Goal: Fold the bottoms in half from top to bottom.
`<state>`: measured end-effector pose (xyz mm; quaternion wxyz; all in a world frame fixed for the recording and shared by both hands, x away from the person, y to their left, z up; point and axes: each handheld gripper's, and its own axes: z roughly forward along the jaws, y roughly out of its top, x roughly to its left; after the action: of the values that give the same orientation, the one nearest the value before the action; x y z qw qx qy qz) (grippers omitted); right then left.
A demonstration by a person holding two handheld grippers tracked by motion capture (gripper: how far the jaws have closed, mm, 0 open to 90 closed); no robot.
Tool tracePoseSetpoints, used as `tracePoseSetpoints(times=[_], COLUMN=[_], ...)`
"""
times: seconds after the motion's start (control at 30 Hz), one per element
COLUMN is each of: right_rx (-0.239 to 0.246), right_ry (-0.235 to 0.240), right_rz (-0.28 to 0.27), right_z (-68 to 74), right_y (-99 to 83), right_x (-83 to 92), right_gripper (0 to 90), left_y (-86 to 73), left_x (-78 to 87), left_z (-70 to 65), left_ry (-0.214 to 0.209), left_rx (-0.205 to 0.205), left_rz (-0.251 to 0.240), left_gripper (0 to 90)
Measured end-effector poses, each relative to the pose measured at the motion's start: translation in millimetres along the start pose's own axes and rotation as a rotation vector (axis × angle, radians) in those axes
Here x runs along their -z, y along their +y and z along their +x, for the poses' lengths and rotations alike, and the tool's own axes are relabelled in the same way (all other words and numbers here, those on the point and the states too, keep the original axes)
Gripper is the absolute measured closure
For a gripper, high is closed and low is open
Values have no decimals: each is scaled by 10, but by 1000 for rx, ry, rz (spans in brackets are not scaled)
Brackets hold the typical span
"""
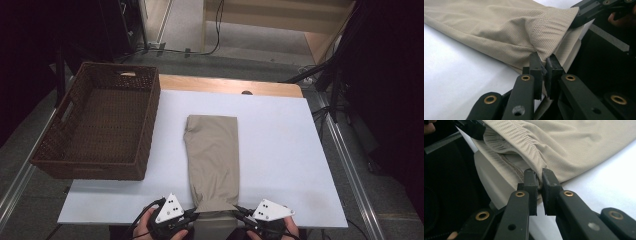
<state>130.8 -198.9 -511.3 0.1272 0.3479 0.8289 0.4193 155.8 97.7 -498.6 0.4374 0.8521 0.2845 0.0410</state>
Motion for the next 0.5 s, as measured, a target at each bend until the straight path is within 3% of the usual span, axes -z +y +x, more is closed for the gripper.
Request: tracePoseSetpoints(times=[0.13,0.23,0.3,0.4,0.5], right_rx=[-11,-34,-47,-60,-74], right_ry=[8,36,68,75,122], right_rz=[-11,-46,-74,-132,-189], right_z=[14,-8,-32,-71,-118], right_y=[-25,-24,-19,-5,27], right_x=[9,53,114,219,264], right_gripper=[773,464,351,353,527], left_y=[-37,-69,-58,-22,47], left_x=[5,24,75,153,156], left_z=[6,45,80,131,165], left_ry=[-31,-59,-71,-88,-119], left_rx=[19,38,43,53,38], left_rz=[12,-3,-40,-102,-127], left_gripper=[793,568,465,423,485])
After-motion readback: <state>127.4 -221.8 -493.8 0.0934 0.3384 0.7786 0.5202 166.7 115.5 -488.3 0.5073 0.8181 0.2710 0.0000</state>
